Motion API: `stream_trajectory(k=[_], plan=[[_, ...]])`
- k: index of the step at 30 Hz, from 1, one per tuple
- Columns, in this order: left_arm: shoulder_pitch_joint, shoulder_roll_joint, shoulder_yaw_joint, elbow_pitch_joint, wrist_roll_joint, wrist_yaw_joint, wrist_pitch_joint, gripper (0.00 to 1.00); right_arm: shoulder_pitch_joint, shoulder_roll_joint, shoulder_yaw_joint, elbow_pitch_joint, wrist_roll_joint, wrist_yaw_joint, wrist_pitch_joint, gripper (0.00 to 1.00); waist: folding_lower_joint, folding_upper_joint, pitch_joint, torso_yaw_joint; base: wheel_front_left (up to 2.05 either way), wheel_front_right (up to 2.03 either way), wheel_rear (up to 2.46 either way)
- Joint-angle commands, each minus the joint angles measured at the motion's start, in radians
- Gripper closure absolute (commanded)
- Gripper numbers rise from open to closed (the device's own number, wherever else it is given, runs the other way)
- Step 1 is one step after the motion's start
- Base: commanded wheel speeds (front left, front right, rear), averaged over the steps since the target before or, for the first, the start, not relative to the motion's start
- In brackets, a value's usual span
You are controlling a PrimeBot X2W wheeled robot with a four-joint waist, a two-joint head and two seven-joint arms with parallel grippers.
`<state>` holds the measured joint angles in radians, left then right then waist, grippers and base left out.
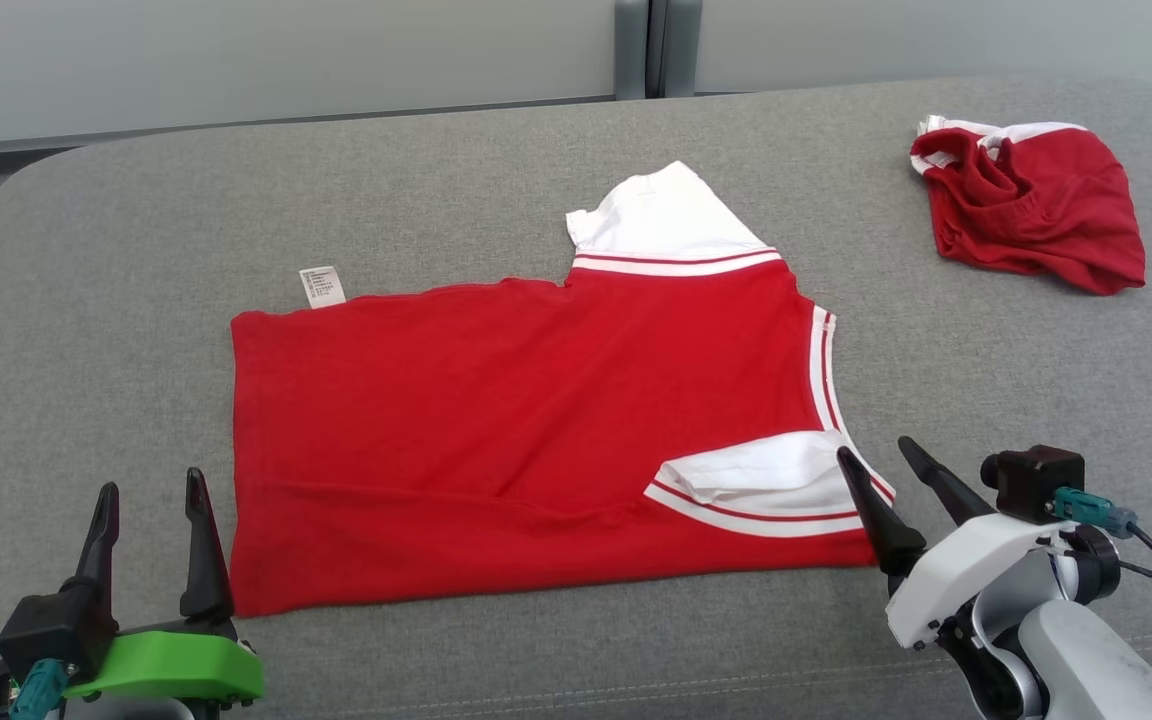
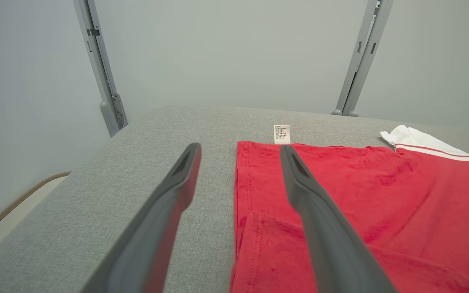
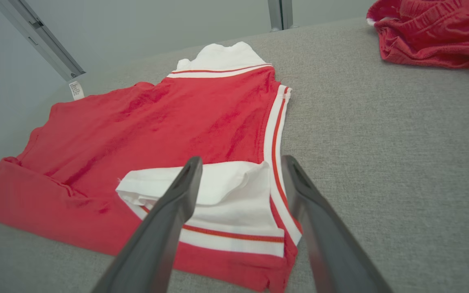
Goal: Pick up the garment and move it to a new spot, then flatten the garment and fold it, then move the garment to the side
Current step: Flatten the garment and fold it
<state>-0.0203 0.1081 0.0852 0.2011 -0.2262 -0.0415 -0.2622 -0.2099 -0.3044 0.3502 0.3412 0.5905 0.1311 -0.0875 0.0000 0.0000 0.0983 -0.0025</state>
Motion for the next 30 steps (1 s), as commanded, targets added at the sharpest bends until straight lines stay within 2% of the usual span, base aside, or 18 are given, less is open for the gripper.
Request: stream_trajectory(k=[1, 16, 25, 28, 30], plan=[[0.007, -0.008, 0.009, -0.006, 0.019, -0.007, -0.002, 0.00, 0.004, 0.007, -0.011, 0.005, -0.019, -0.001, -0.018, 0.00, 0.0000, 0.0000, -0.001, 0.003, 0.00, 0.00, 0.00], [-0.020, -0.042, 0.049, 0.001, 0.077, -0.044, -0.002, 0.00, -0.031, 0.063, -0.113, 0.039, -0.127, -0.001, -0.081, 0.00, 0.0000, 0.0000, 0.016, 0.017, 0.00, 0.00, 0.00], [-0.188, 0.034, -0.018, 0.142, 0.066, -0.082, 0.001, 0.00, -0.140, 0.081, -0.121, 0.044, -0.167, -0.001, -0.083, 0.00, 0.0000, 0.0000, 0.075, 0.003, 0.00, 0.00, 0.00], [-0.275, 0.073, -0.059, 0.217, 0.021, -0.089, 0.025, 0.00, -0.182, 0.090, -0.118, 0.060, -0.180, -0.001, -0.087, 0.00, 0.0000, 0.0000, 0.101, -0.004, 0.00, 0.00, 0.00], [-0.338, 0.096, -0.105, 0.253, -0.051, -0.089, 0.043, 0.00, -0.208, 0.096, -0.110, 0.069, -0.186, -0.001, -0.092, 0.00, 0.0000, 0.0000, 0.121, -0.013, 0.00, 0.00, 0.00]])
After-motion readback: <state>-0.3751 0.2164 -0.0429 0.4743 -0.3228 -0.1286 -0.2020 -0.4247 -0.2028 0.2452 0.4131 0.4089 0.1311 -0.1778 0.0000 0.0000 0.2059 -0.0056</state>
